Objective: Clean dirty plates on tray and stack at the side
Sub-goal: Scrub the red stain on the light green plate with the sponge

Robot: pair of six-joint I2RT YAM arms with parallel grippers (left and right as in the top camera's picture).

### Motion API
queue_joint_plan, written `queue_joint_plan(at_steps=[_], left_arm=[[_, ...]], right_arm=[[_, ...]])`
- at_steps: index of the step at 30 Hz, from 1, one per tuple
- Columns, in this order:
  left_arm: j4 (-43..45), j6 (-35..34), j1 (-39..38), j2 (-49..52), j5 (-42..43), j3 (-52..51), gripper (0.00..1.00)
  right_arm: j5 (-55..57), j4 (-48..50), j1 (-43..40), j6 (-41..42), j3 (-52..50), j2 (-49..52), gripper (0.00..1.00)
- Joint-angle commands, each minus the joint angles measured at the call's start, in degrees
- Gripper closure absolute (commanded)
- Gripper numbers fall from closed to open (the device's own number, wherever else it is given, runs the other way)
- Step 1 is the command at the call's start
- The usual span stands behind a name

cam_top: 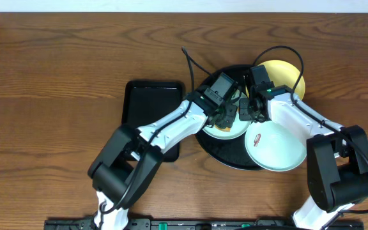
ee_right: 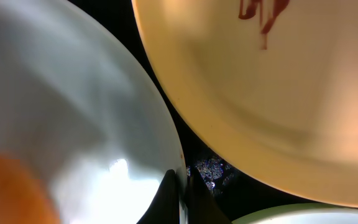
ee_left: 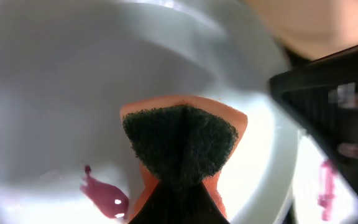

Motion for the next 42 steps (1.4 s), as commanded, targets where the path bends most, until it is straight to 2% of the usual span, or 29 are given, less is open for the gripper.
queue_joint_plan(at_steps=[1, 8, 15, 34, 42], left_arm=[[0.13, 1.42, -0.07, 2.54, 0.48, -0.37, 0.92], [0.04, 3.39, -0.07, 2.93, 0.22, -0.37, 0.92], [-1.03, 4.09, -0.07, 2.93, -5.79, -0.37, 0.92], [-1.14, 9.66, -0.07, 3.28, -10.54, -0.37, 0.92], [1.01, 9.66, -0.07, 5.29, -15.78, -0.37, 0.92]], right_arm=[[-0.52, -0.44, 0.76, -0.50, -0.33, 0.57, 0.99], [-0.52, -0.44, 0.79, -0.52, -0.33, 0.57, 0.99], [-0.52, -0.44, 0.79, -1.55, -0.33, 0.57, 0.99], [-0.57, -0.44, 0.79, -1.55, -0.33, 0.57, 0.99], [-0.79, -0.46, 0.79, -1.55, -0.33, 0.57, 0.99]])
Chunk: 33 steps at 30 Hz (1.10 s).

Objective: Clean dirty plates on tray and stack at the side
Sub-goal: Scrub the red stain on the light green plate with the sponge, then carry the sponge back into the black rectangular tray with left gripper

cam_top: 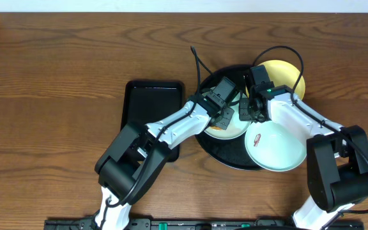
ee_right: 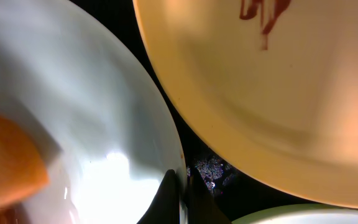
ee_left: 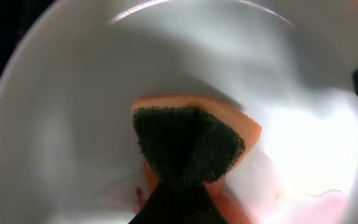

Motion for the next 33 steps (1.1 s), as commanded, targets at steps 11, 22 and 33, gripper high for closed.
queue_joint_plan(at_steps=[11, 22, 33], left_arm=[[4.20, 4.92, 0.46, 2.67, -11.89, -0.35, 0.92], [9.99, 7.61, 0.46, -2.08, -17.79, -0.15, 0.92], [0.26, 4.70, 0.90, -19.10, -20.15, -0.07, 0.92]], right_arm=[[-0.90, -0.46, 0.79, -1.27, -0.33, 0.57, 0.99], [-0.90, -0.46, 0.79, -1.27, -0.33, 0.57, 0.99], [-0.90, -0.46, 0.79, -1.27, -0.33, 0.57, 0.99]])
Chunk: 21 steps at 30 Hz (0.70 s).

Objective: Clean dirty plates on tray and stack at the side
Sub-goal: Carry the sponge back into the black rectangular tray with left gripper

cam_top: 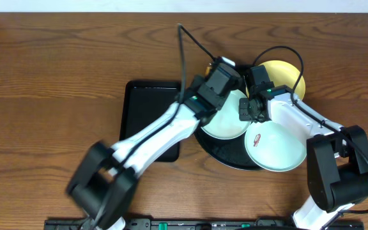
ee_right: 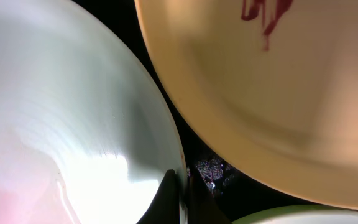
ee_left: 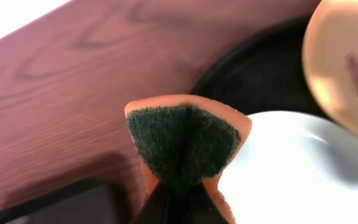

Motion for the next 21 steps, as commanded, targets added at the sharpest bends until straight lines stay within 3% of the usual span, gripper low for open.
queue_joint_plan(at_steps=[1, 7, 12, 21], left_arm=[[-4.48, -2.47, 1.01, -7.41, -1.25, -0.04, 0.92], [-17.18, -8.00, 6.03, -9.99, -1.09, -0.07, 0.92], [-26.32, -9.97, 12.31, -7.67, 6.27, -0.11, 0.91], [-28.28, -10.38, 21.14, 1.36, 10.58, -0.13, 0.91]], right_arm=[[-0.74, -0.44, 0.79, -1.27, -0.33, 0.57, 0.99], [-0.74, -0.42, 0.79, -1.27, -0.33, 0.57, 0.99], [-0.74, -0.42, 0.79, -1.27, -0.33, 0.57, 0.99], [-0.72, -0.42, 0.79, -1.27, -0.33, 0.57, 0.99]])
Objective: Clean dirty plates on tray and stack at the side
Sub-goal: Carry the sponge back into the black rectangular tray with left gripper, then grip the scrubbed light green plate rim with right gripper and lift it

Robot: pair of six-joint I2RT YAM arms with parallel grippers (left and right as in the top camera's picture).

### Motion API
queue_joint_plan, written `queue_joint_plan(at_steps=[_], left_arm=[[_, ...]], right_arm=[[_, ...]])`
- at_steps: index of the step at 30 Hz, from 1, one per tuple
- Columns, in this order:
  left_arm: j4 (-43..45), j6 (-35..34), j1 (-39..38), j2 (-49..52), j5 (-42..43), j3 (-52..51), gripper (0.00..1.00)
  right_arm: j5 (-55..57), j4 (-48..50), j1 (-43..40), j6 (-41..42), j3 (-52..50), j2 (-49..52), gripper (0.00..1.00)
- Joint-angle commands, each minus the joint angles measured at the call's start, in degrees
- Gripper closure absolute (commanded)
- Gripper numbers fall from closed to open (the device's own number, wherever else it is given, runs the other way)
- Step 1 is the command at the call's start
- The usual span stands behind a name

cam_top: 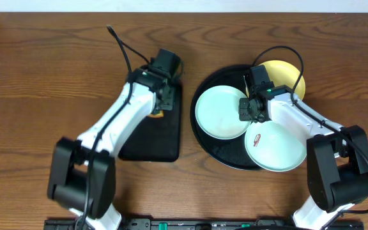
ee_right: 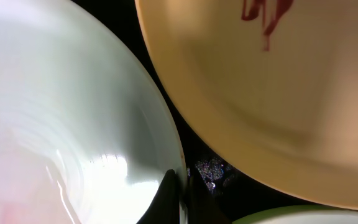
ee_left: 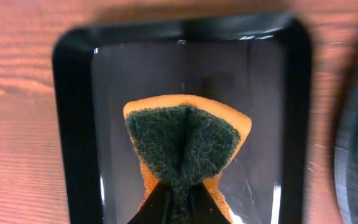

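Observation:
My left gripper (cam_top: 161, 104) is shut on an orange sponge (ee_left: 185, 140) with a dark green scouring face, held over the rectangular black tray (ee_left: 73, 124). On the round black tray (cam_top: 225, 154) lie a white plate (cam_top: 219, 114), a pale green plate (cam_top: 275, 147) and a yellow plate (ee_right: 278, 93) with a red smear (ee_right: 263, 18). My right gripper (ee_right: 182, 194) is shut on the white plate's right rim (ee_right: 178, 155). The white plate's face looks wet and free of red marks.
The rectangular black tray (cam_top: 149, 137) lies left of the round tray on the brown wooden table (cam_top: 43, 76). A black cable (cam_top: 123, 48) trails from the left arm. The yellow plate overhangs the round tray's far right edge.
My left gripper has moved with the sponge from the far edge of the white plate to above the rectangular black tray at the left. The right gripper still pinches the white plate's rim.
The sponge was pressed on the white plate beside a red smear while my right gripper held the rim. Then it sat mid-plate with the stain thinned to pink. Later it was lifted off past the plate, and now it hangs over the rectangular tray.

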Motion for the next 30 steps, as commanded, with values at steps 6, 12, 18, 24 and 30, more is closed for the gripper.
queue_joint_plan(at_steps=[6, 12, 18, 24, 30], left_arm=[[-0.13, -1.40, 3.54, 7.82, 1.64, -0.13, 0.91], [-0.07, -1.36, 3.80, 10.40, 1.64, -0.13, 0.26], [-0.17, -1.18, 4.90, 9.22, 1.62, 0.42, 0.17], [-0.15, -1.42, 7.19, 6.36, 3.26, 0.55, 0.17], [-0.22, -1.36, 7.98, 6.16, 3.54, 0.52, 0.16]], right_arm=[[-0.72, -0.35, 0.79, -1.27, -0.33, 0.57, 0.99], [-0.70, -0.26, 0.90, -1.27, -0.33, 0.57, 0.92], [-0.70, 0.04, 0.90, -1.27, -0.33, 0.57, 0.61], [-0.70, 0.04, 0.90, -1.27, -0.33, 0.57, 0.62], [-0.70, 0.04, 0.90, -1.27, -0.33, 0.57, 0.90]])
